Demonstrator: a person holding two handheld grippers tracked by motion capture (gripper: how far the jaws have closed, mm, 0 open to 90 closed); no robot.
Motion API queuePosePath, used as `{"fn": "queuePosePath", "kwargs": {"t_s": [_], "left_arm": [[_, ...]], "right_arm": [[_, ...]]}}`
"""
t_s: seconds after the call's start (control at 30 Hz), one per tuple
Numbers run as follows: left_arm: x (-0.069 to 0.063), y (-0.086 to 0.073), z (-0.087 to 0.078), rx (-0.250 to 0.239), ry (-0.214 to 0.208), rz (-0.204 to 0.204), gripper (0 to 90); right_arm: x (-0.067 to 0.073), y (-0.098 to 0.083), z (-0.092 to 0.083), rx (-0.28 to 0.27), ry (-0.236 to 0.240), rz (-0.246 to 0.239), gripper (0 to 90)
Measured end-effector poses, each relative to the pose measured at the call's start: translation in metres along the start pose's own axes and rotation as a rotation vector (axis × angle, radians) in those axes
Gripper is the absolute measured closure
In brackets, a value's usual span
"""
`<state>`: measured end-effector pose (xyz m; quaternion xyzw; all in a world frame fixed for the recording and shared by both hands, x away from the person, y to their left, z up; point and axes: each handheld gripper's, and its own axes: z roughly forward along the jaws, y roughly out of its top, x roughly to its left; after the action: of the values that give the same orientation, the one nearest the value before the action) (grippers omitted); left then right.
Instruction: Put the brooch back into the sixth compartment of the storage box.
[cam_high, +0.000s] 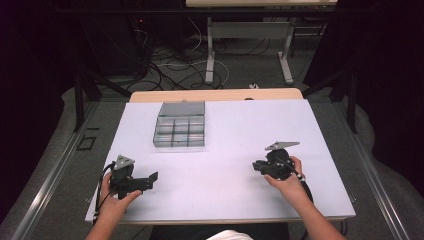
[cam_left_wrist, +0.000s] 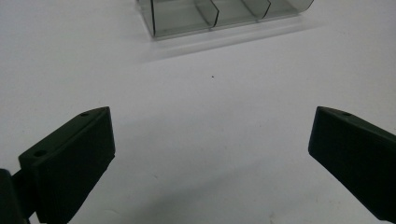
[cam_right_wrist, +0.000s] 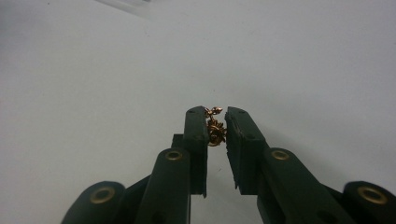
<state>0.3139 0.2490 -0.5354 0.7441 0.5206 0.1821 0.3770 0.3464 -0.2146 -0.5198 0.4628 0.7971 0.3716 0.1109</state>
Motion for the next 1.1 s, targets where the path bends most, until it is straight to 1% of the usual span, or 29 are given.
{"fn": "queuePosePath", "kwargs": {"t_s": [0.27,0.43,0.5,0.53,0.57,0.73,0.77,0.8,0.83,0.87,0.97,1.0,1.1], "left_arm": [[0.0,0.0,0.0,0.001,0.0,-0.001,0.4],[0.0,0.0,0.0,0.003,-0.002,-0.002,0.4],[0.0,0.0,0.0,0.003,-0.002,-0.003,0.4],[0.0,0.0,0.0,0.002,-0.002,-0.003,0.4],[0.001,0.001,-0.001,0.021,-0.014,0.001,0.4],[0.001,0.001,-0.001,0.02,-0.015,-0.002,0.4],[0.001,0.001,-0.001,0.02,-0.014,-0.002,0.4],[0.001,0.001,-0.001,0.019,-0.014,-0.002,0.4],[0.002,0.001,-0.002,0.023,-0.011,0.005,0.4],[0.002,0.001,-0.002,0.023,-0.011,0.004,0.4],[0.002,0.001,-0.001,0.02,-0.014,-0.001,0.4],[0.002,0.001,-0.001,0.02,-0.015,-0.001,0.4],[0.002,0.001,-0.001,0.02,-0.014,-0.001,0.4]], "right_arm": [[0.004,0.007,0.002,0.002,0.02,0.014,79.1],[0.006,0.013,0.003,0.003,0.033,0.009,79.1],[0.007,0.016,0.003,0.006,0.034,0.0,79.1],[0.008,0.017,0.003,0.007,0.041,0.005,79.1],[0.009,0.019,0.003,0.011,0.04,0.003,79.1],[0.011,0.027,0.004,0.019,0.046,-0.012,79.1],[0.012,0.028,0.004,0.024,0.053,-0.006,79.1],[0.012,0.029,0.004,0.025,0.053,-0.016,79.1],[0.013,0.031,0.004,0.029,0.055,-0.011,79.1],[0.013,0.032,0.004,0.028,0.057,-0.017,79.1],[0.014,0.036,0.005,0.035,0.063,-0.01,79.1],[0.013,0.038,0.005,0.034,0.065,-0.018,79.1],[0.015,0.042,0.005,0.041,0.064,-0.023,79.1]]}}
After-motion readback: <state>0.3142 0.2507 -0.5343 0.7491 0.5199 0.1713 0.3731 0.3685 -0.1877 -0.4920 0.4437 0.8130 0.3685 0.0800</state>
